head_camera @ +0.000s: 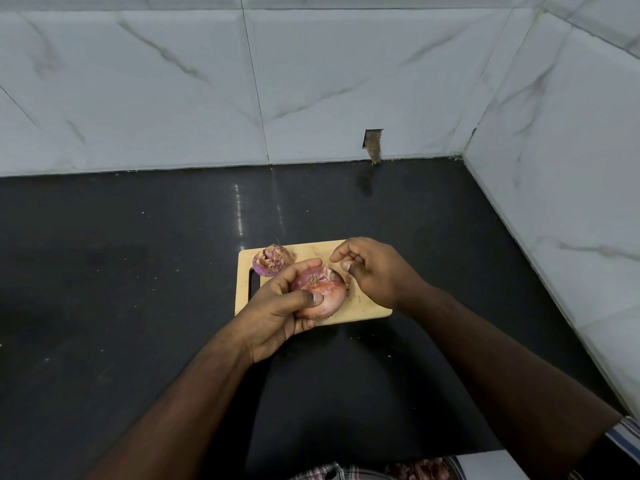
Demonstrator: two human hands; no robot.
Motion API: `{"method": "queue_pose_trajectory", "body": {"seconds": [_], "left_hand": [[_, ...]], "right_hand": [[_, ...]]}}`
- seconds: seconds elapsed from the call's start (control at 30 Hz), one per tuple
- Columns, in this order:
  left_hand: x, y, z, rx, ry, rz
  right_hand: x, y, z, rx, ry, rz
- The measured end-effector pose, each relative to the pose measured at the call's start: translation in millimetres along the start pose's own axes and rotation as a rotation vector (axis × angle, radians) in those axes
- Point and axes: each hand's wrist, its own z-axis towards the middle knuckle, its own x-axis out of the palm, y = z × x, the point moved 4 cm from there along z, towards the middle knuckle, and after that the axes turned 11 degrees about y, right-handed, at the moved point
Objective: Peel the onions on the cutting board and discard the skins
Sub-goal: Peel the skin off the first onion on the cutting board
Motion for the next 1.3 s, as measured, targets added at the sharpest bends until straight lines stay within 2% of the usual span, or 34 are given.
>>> {"method": "queue_pose_trajectory", "body": {"seconds": [0.13,0.27,0.57,0.77,0.87,1.0,1.07,1.2,1.3], "left_hand": [[-3.6,1.1,-0.7,-0.012,-0.036,0.034],[-2.1,1.6,-0.2,-0.014,-0.051,0.064],[-6.1,1.7,-3.3,-0.001,-0.089,-0.005],[-6.3,1.4,-5.2,-0.007,-0.083,-0.042],[-6.0,1.6,-2.9,-0.009,-0.085,-0.014],[-9.0,4.2,0.3,-0.013,-0.066,0.038],[-9.2,5.3,2.3,-0.018,-0.043,0.062],[-9.6,4.4,3.6,-0.029,-0.063,0.058],[-8.8,4.5,3.4,-0.027,-0.063,0.051]], "right_hand": [[-2.1,0.5,-2.2,0.0,-0.044,0.115],[5.9,14.4,-6.9,-0.021,0.047,0.213],[4.9,1.1,-5.4,0.063,-0.154,0.518],[4.0,-31.1,-4.5,0.246,-0.184,0.277],[3.1,-23.2,-3.5,0.195,-0.097,0.063],[8.8,6.4,-5.0,0.003,-0.01,0.214],[15.5,13.7,-2.7,-0.033,0.027,0.21],[18.2,12.0,1.5,-0.013,-0.073,0.163],[19.8,4.5,3.0,0.068,-0.102,0.288]]}}
